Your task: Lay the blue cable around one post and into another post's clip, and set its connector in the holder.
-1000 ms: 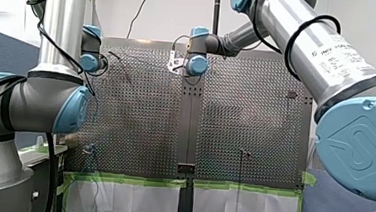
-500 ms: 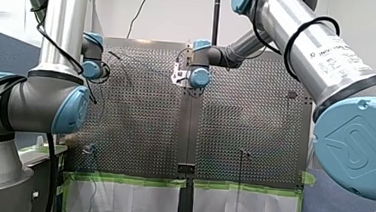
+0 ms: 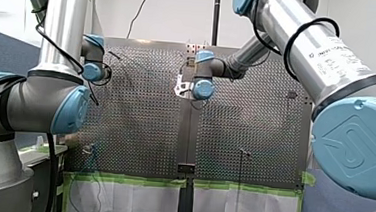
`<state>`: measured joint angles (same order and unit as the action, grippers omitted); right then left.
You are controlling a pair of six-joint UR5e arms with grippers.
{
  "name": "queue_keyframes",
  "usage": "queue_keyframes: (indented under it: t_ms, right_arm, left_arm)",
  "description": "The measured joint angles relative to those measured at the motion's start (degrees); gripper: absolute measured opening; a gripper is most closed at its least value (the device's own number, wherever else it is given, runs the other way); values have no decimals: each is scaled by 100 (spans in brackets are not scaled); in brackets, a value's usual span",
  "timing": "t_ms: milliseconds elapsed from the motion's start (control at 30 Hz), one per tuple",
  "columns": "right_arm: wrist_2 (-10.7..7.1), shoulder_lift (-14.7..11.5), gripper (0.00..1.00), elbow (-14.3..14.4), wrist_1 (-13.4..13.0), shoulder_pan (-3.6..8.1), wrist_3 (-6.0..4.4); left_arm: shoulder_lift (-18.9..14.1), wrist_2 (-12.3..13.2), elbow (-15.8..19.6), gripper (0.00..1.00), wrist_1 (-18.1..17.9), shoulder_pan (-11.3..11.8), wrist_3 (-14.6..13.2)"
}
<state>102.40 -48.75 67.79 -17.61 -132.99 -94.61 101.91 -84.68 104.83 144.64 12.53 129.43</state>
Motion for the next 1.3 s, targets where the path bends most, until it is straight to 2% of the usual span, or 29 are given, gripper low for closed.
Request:
queue_keyframes:
  t_ms: [33, 67, 100, 133, 267, 500, 600, 733, 1033, 1300]
  right_arm:
    - [0, 0, 2, 46, -19, 8, -1]
    - [1, 0, 2, 105, -44, 19, -3]
    - [2, 0, 2, 151, -65, 27, -4]
    - [4, 0, 2, 199, -88, 35, -5]
    - [23, 0, 2, 431, -190, 71, -6]
    - [97, -3, 2, 794, -442, 133, -6]
    - [140, -2, 2, 940, -568, 178, -11]
    - [230, -1, 2, 1115, -737, 256, -23]
    - [508, -5, 2, 1573, -1103, 501, -100]
    - [661, -7, 2, 1970, -1409, 788, -248]
  left_arm:
    - [0, 30, 6, 67, -17, -5, -2]
    - [0, 57, 9, 95, -25, -8, -4]
    - [0, 83, 12, 95, -29, -11, -9]
    - [-1, 102, 14, 100, -22, -12, -14]
    - [-1, 13, 16, 100, 110, -14, -67]
    - [0, -312, 19, 100, 442, -23, -271]
    - [-1, -432, 18, 100, 495, -27, -243]
    - [7, -461, 18, 100, 464, -33, -146]
    - [271, -331, 18, 100, 446, -131, -121]
    - [437, -371, 18, 100, 391, -173, -99]
